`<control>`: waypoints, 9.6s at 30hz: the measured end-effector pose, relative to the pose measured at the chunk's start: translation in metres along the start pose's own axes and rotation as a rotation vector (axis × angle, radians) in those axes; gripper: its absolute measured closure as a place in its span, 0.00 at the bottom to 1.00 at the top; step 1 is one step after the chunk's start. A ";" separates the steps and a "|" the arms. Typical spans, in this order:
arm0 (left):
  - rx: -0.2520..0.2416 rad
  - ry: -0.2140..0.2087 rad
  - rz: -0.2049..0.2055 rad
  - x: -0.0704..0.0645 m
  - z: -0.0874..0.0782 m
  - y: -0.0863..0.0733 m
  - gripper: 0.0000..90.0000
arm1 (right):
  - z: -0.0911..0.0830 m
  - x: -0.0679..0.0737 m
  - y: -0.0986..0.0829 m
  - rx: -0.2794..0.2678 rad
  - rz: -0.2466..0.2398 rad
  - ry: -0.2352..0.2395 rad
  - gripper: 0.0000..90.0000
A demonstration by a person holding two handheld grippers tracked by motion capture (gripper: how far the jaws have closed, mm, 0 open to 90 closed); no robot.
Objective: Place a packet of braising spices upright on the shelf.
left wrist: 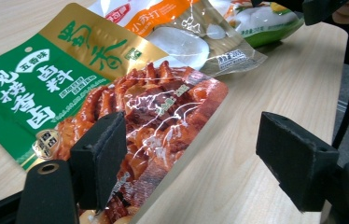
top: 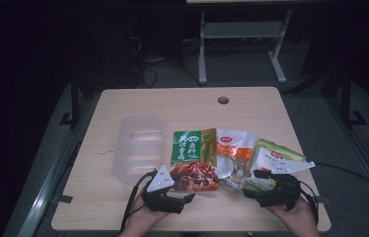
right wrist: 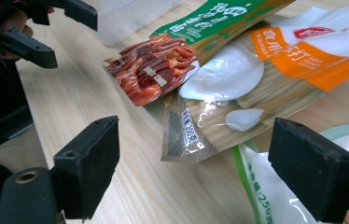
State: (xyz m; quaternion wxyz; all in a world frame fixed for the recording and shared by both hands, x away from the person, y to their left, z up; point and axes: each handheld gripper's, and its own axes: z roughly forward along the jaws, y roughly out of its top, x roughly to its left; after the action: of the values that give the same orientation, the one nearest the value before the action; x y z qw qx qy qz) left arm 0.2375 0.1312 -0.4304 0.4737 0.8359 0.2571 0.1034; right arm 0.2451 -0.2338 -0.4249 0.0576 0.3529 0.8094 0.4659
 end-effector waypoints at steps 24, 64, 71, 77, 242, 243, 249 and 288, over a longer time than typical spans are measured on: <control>0.026 0.100 -0.006 0.008 0.025 0.018 0.42 | 0.035 0.026 0.104 0.074 0.024 -0.130 0.22; 0.234 0.151 0.024 0.010 0.052 0.005 0.86 | 0.159 -0.049 0.149 0.417 0.216 -0.235 0.35; 0.232 0.145 0.010 0.009 0.053 0.004 0.86 | 0.168 -0.055 0.143 0.442 0.243 -0.229 0.41; 0.233 0.144 0.008 0.009 0.054 0.003 0.86 | 0.170 -0.056 0.141 0.446 0.255 -0.219 0.46; 0.008 0.068 -0.062 0.005 0.004 0.023 0.58 | 0.009 0.025 0.124 -0.049 -0.105 0.108 1.00; 0.014 0.065 -0.045 0.003 0.004 0.022 0.58 | 0.011 0.026 0.128 -0.042 -0.110 0.107 1.00; 0.023 0.051 -0.039 0.000 0.005 0.019 0.56 | 0.016 0.028 0.139 -0.039 -0.127 0.096 1.00; 0.015 -0.002 0.006 -0.003 0.006 0.012 0.49 | 0.089 0.033 0.227 -0.026 -0.197 0.162 1.00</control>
State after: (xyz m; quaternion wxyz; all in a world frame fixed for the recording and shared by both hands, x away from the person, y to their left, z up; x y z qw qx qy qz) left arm 0.2416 0.1203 -0.4227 0.4676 0.8403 0.2549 0.1018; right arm 0.3756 -0.0779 -0.2862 0.0420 0.2322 0.8359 0.4955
